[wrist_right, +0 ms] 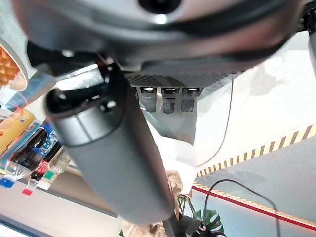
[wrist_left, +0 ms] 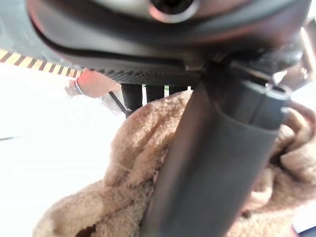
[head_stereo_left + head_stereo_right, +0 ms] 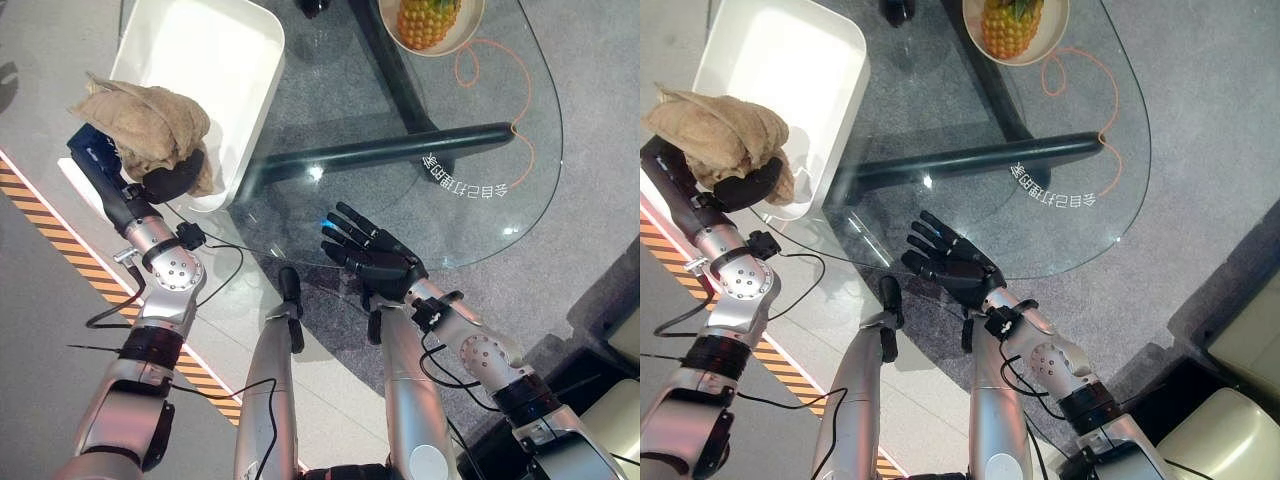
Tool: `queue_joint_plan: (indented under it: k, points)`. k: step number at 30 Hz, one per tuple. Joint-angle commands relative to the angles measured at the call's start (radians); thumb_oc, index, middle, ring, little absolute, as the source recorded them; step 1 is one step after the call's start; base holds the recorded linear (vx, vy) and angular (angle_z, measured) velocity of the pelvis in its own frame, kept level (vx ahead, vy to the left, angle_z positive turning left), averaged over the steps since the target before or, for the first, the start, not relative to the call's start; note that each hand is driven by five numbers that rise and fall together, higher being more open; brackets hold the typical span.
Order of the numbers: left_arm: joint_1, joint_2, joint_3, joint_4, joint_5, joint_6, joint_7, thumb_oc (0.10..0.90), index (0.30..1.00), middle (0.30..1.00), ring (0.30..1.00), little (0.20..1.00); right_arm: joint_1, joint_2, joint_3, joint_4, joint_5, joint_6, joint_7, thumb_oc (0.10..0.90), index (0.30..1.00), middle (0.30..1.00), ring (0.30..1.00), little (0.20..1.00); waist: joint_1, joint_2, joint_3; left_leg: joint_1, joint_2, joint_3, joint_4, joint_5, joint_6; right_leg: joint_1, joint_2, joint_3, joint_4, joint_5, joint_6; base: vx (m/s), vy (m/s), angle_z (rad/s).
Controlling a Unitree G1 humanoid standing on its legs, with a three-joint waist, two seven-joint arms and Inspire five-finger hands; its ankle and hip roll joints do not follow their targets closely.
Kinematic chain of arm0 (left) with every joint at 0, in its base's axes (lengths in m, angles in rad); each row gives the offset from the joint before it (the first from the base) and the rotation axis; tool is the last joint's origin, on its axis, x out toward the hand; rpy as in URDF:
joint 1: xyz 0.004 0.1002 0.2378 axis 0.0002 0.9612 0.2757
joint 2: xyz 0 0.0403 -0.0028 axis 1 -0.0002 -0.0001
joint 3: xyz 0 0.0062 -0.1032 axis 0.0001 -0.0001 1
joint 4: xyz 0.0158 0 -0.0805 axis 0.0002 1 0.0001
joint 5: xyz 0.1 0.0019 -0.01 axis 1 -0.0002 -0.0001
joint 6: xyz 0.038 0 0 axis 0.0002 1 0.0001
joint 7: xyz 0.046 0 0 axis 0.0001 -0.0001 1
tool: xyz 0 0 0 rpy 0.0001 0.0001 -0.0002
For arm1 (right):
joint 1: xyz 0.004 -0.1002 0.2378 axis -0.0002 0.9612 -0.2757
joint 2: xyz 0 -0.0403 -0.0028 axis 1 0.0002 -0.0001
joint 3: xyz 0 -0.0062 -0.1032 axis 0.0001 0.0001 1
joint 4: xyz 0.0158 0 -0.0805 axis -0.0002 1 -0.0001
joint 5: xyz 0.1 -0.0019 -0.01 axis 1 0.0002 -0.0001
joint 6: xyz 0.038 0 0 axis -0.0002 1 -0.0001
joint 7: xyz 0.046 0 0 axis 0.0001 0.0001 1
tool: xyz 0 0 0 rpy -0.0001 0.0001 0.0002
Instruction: Wipe the table with a cloth and put it in the basket.
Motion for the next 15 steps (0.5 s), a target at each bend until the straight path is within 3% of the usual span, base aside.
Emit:
queue_joint_plan:
  k: [1,10,15]
  points:
    - [-0.109,0.144,0.042,-0.013,0.022,-0.038,0.080,0.100,0.300,0.300,0.300,0.200,-0.012,0.001,0.034,-0.103,0.080,-0.012,0.035,0.800,0.900,0.900,0.900,0.900,0.003,-0.008,-0.025,0.059,-0.068,0.078,-0.057,-0.056,0.067,0.000,0.095,0.025,-0.069,0.045,-0.005,-0.01,0.084,-0.07]
    - [-0.232,0.224,-0.027,0.115,-0.001,0.059,0.116,0.100,0.300,0.300,0.300,0.200,-0.031,-0.030,0.053,-0.096,0.114,-0.011,0.058,0.800,0.900,0.900,0.900,0.900,-0.021,-0.035,-0.025,0.015,-0.053,0.090,-0.060,-0.063,0.068,-0.046,0.100,0.033,-0.094,0.084,0.012,-0.01,0.051,-0.07]
    - [-0.334,0.251,-0.073,0.218,-0.060,0.153,0.111,0.100,0.300,0.300,0.300,0.200,-0.060,-0.037,0.072,-0.086,0.137,-0.021,0.064,0.800,0.900,0.900,0.900,0.900,-0.033,-0.055,-0.025,-0.005,-0.048,0.089,-0.059,-0.069,0.066,-0.064,0.101,0.030,-0.102,0.098,0.020,-0.02,0.015,-0.08]
